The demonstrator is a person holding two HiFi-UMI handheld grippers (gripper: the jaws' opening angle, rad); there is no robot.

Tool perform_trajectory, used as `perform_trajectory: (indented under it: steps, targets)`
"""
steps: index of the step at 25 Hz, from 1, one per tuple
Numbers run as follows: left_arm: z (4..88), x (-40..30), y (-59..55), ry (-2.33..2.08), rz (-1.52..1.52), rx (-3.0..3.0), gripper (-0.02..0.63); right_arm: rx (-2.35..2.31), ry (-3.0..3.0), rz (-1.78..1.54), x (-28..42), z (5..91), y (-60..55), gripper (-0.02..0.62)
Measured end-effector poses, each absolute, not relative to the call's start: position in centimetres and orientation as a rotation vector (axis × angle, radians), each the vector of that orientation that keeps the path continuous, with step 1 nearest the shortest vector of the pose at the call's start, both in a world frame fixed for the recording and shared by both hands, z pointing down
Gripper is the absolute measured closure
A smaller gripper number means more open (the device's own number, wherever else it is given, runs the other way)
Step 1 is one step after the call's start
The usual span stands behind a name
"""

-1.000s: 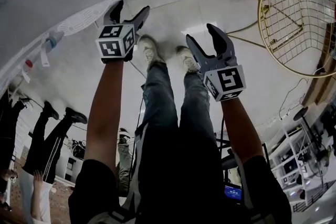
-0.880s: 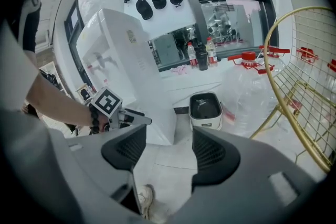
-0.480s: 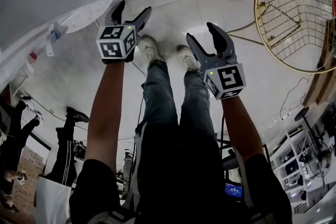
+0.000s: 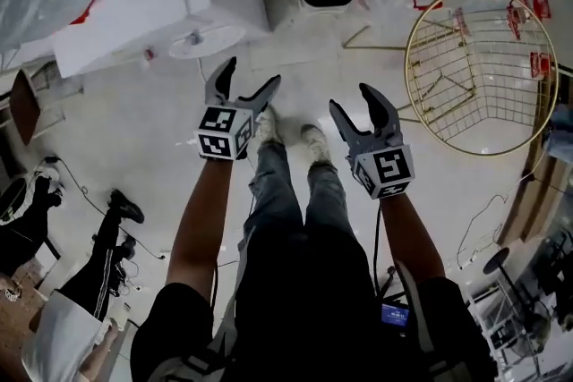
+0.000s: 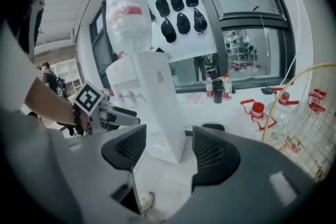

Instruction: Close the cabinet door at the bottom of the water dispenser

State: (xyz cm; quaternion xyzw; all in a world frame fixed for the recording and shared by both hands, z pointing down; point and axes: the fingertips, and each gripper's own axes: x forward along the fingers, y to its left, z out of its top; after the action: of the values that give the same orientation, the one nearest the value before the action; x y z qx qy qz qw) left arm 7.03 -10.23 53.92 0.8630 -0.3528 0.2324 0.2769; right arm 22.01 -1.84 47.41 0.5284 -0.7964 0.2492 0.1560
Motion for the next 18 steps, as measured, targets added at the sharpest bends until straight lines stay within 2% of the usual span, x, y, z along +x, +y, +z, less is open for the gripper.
perform_trajectory:
  steps: [7, 11, 18]
  targets:
    - [38.6, 4.9, -9.6, -1.131, 0.415, 2.405, 0.166, 1.495, -2.465, 0.611, 21.3, 34.9, -2.5, 0.322]
    - [32.5, 3.3, -8.3, -1.207, 0.285, 2.380, 0.166, 1.468, -2.539, 0.572, 20.4, 29.3, -1.2, 0.322]
    - [23.4, 0.9, -5.4, -1.331, 0.259, 2.504, 0.167, 1.415, -2.628, 0.453, 19.6, 23.0, -0.2, 0.322]
